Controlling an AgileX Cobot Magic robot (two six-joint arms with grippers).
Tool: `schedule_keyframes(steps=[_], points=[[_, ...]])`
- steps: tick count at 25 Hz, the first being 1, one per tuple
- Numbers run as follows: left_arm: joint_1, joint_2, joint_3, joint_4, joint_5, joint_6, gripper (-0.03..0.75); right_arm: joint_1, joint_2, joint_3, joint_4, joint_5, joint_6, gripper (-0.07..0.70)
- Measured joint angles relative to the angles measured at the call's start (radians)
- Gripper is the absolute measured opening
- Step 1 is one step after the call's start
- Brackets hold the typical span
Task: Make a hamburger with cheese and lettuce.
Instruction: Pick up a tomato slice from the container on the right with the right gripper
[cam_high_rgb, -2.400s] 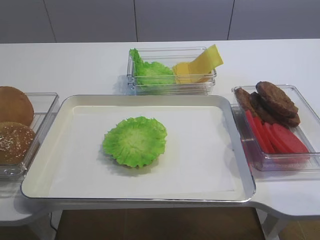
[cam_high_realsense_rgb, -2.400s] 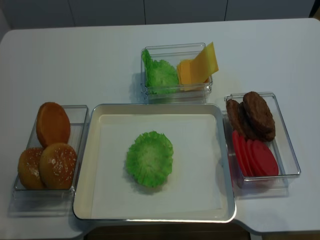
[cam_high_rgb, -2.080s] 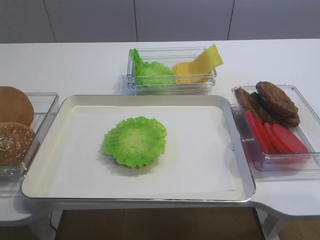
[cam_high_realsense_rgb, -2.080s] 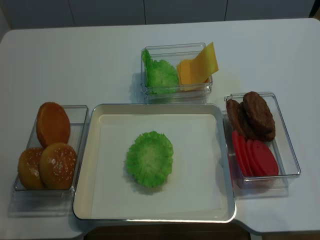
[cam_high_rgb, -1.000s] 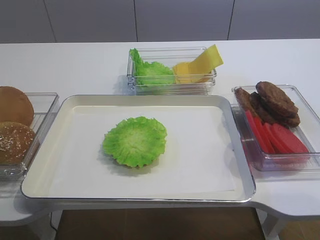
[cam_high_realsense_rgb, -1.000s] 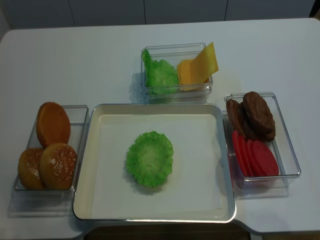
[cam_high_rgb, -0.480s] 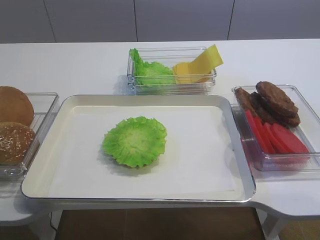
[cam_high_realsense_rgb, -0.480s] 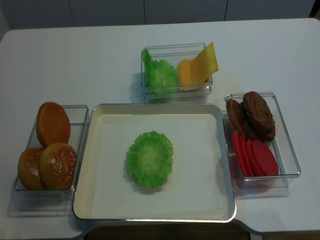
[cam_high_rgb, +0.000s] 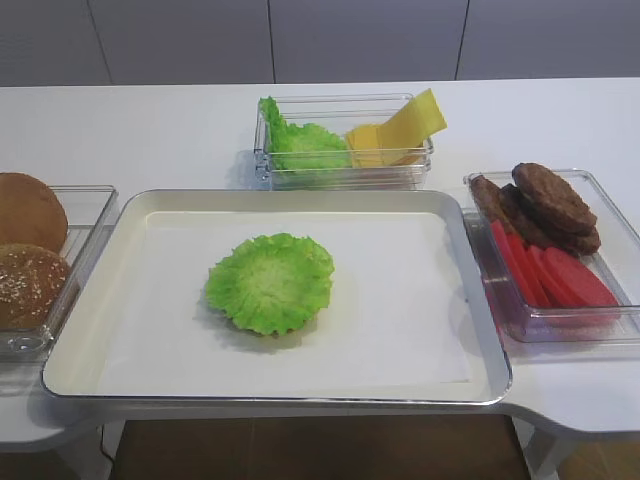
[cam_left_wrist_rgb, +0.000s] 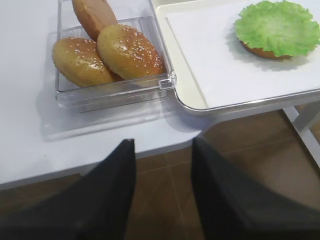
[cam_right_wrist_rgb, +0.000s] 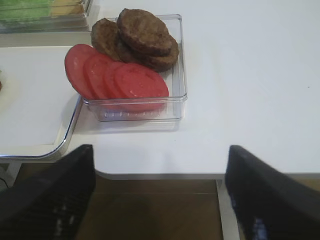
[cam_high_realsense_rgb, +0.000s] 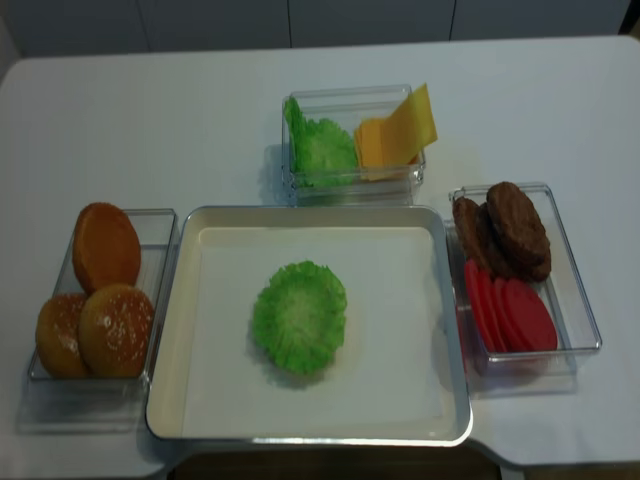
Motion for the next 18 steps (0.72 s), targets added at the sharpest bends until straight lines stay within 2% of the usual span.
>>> schedule_keyframes(steps=[6, 12, 18], points=[[0.0, 0.0, 0.0, 0.0, 0.0, 0.0, 0.283, 0.0, 0.0, 0.0, 0.0, 0.0, 0.0, 0.689], [0.0, 0.0, 0.0, 0.0, 0.0, 0.0, 0.283, 0.0, 0.017, -0.007, 0.005, 0.0, 0.0, 0.612], [0.0, 0.0, 0.0, 0.0, 0.0, 0.0, 0.283, -0.002, 0.17, -0.093, 0.017, 0.0, 0.0, 0.559]])
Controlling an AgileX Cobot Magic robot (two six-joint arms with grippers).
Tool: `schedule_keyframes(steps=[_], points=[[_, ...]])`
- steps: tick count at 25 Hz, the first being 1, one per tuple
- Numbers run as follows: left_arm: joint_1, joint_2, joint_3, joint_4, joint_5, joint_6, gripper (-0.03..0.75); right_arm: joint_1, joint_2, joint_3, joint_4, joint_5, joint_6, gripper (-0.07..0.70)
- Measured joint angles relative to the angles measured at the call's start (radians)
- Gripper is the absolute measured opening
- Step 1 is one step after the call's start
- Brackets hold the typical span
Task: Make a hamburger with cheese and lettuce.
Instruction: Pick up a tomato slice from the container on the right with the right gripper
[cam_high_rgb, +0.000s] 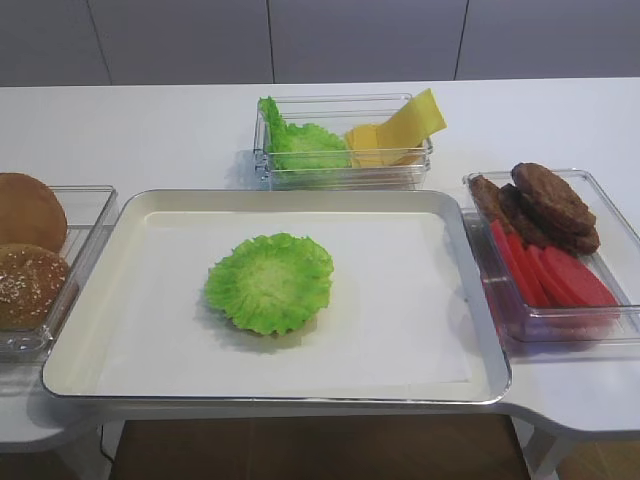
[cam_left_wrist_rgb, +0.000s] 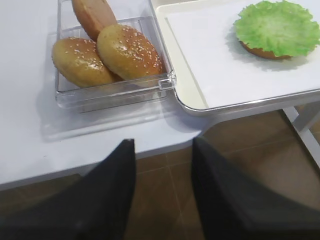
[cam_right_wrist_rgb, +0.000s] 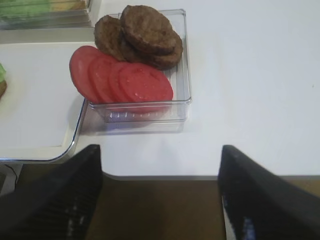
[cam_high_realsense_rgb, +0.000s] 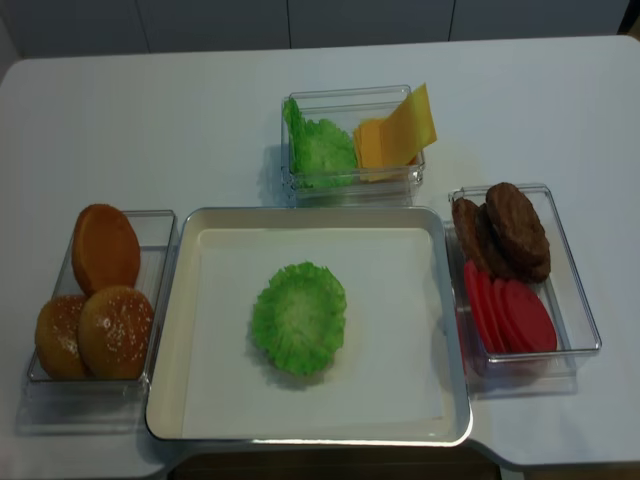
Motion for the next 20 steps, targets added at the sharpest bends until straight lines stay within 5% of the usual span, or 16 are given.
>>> schedule_keyframes(steps=[11, 20], points=[[0.0, 0.0, 0.0, 0.0, 0.0, 0.0, 0.283, 0.0, 0.315, -0.133, 0.11, 0.002, -0.01, 0.552], [0.0, 0.0, 0.0, 0.0, 0.0, 0.0, 0.283, 0.0, 0.49, -0.174, 0.29, 0.02, -0.135, 0.552]])
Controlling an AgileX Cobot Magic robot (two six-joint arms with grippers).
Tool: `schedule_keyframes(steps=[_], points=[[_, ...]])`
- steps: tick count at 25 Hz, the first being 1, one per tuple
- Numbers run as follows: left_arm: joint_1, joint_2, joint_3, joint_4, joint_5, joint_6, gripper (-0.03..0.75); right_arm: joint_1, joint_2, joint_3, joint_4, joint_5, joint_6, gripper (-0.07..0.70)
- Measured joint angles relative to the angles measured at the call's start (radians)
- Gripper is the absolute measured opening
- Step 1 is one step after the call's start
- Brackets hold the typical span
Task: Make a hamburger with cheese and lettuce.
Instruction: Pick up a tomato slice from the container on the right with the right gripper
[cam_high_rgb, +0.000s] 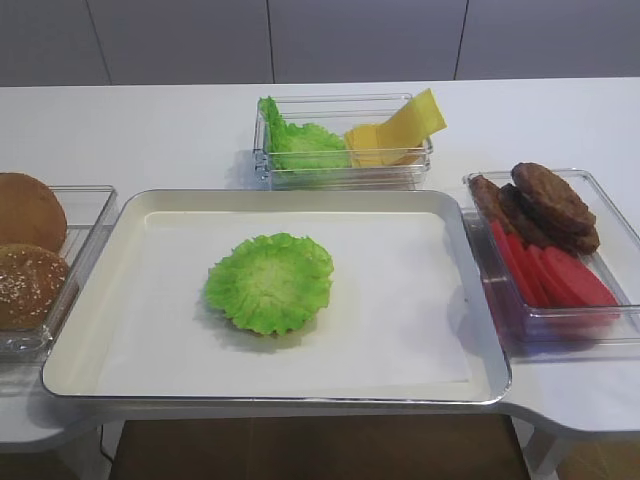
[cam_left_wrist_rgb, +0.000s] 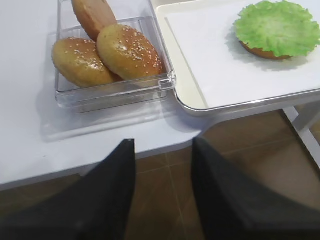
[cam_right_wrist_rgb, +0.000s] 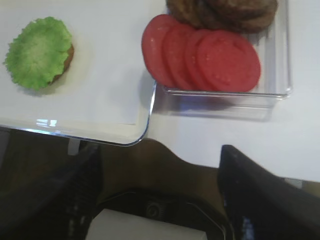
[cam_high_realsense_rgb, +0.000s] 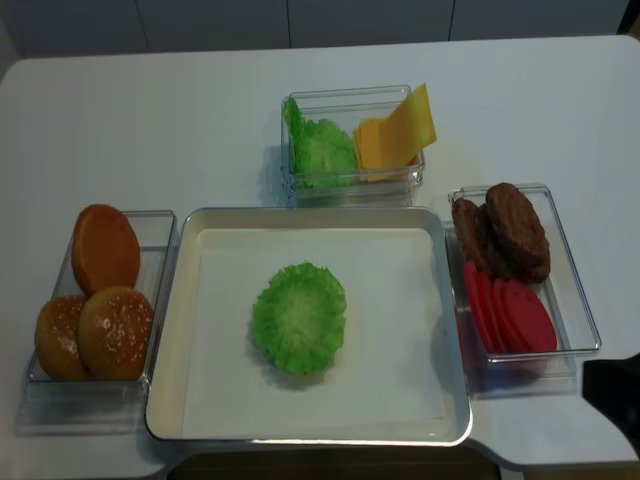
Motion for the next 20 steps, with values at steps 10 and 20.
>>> schedule_keyframes(steps=[10, 20], points=[[0.0, 0.0, 0.0, 0.0, 0.0, 0.0, 0.283, 0.0, 0.123, 0.0, 0.224, -0.057, -0.169, 0.552], [0.0, 0.0, 0.0, 0.0, 0.0, 0.0, 0.283, 0.132, 0.247, 0.0, 0.493, -0.18, -0.347, 0.552]])
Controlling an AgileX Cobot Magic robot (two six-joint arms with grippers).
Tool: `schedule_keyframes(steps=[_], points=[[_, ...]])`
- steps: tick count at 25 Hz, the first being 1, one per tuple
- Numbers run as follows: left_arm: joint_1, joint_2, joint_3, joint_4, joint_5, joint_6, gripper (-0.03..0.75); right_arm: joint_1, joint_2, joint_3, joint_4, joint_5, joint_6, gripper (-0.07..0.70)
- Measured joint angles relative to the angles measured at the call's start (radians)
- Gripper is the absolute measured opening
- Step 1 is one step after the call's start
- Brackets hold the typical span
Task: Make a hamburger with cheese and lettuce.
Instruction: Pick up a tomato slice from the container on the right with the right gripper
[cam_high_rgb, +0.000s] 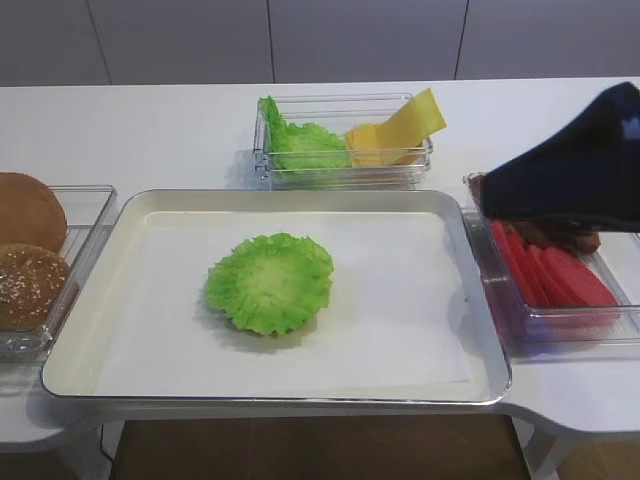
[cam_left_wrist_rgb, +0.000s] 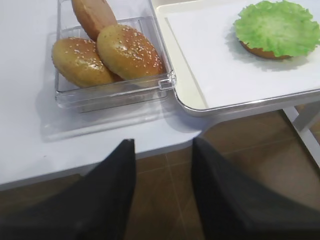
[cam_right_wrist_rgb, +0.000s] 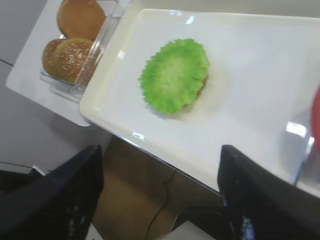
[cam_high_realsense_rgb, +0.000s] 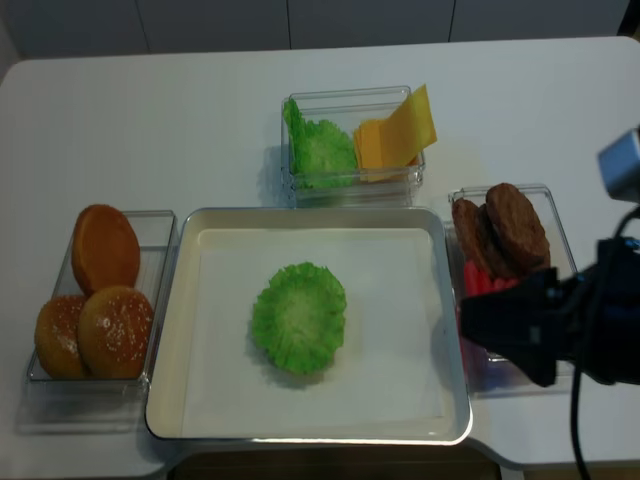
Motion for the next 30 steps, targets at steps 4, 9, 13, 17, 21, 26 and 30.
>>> schedule_keyframes(steps=[4, 9, 13, 17, 21, 26, 30], points=[[0.0, 0.0, 0.0, 0.0, 0.0, 0.0, 0.283, 0.112, 0.054, -0.003, 0.07, -0.066, -0.089, 0.552], [0.0, 0.0, 0.0, 0.0, 0.0, 0.0, 0.283, 0.156, 0.155, -0.081, -0.15, -0.063, 0.083, 0.552], [0.0, 0.0, 0.0, 0.0, 0.0, 0.0, 0.283, 0.198, 0.231, -0.215, -0.378, -0.005, 0.264, 0.552], [0.0, 0.0, 0.0, 0.0, 0.0, 0.0, 0.283, 0.255, 0.302, -0.342, -0.551, 0.086, 0.44, 0.552], [0.0, 0.0, 0.0, 0.0, 0.0, 0.0, 0.283, 0.316, 0.399, -0.436, -0.732, 0.209, 0.605, 0.552], [0.0, 0.0, 0.0, 0.0, 0.0, 0.0, 0.283, 0.371, 0.521, -0.5, -0.872, 0.278, 0.769, 0.552], [0.0, 0.0, 0.0, 0.0, 0.0, 0.0, 0.283, 0.375, 0.595, -0.529, -0.911, 0.281, 0.874, 0.552]])
